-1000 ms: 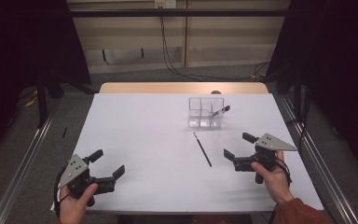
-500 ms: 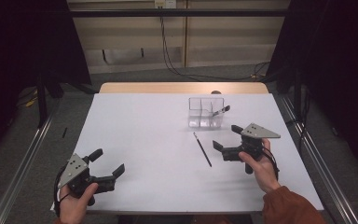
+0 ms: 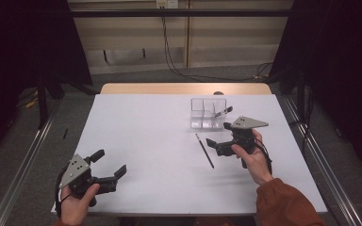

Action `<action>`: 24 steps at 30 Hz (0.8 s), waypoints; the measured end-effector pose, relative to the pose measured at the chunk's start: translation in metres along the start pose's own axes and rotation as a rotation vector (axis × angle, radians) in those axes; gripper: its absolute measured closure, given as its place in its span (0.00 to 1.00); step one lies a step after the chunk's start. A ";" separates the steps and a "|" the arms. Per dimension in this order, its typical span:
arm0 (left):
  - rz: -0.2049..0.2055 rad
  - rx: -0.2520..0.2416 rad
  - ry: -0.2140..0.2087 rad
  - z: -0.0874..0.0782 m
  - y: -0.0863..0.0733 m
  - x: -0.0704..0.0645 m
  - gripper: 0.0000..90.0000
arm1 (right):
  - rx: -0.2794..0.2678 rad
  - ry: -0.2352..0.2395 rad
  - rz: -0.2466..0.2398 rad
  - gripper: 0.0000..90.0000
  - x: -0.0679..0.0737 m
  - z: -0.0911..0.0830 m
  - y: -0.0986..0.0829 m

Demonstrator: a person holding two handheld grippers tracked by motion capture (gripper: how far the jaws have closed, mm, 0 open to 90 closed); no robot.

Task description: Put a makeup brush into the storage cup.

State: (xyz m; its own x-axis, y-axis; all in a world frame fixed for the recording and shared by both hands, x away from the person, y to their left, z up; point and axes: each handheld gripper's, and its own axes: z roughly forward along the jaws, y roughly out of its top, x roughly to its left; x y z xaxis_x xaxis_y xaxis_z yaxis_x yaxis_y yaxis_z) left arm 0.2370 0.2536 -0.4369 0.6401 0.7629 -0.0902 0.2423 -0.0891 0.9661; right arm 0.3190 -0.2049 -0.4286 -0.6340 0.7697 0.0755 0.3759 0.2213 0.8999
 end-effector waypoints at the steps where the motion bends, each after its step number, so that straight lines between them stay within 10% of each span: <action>1: 0.001 0.001 -0.001 0.000 0.000 0.000 0.03 | 0.004 0.004 0.002 0.05 0.000 0.001 0.001; 24: 0.001 0.001 0.006 -0.001 0.000 0.001 0.03 | 0.296 0.023 -0.040 0.05 0.002 0.039 0.021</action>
State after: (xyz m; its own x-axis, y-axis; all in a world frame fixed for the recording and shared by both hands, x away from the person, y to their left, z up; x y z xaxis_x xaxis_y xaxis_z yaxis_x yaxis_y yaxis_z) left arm 0.2373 0.2550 -0.4369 0.6363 0.7664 -0.0876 0.2423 -0.0907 0.9659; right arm 0.3523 -0.1752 -0.4262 -0.6663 0.7437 0.0552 0.5286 0.4188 0.7384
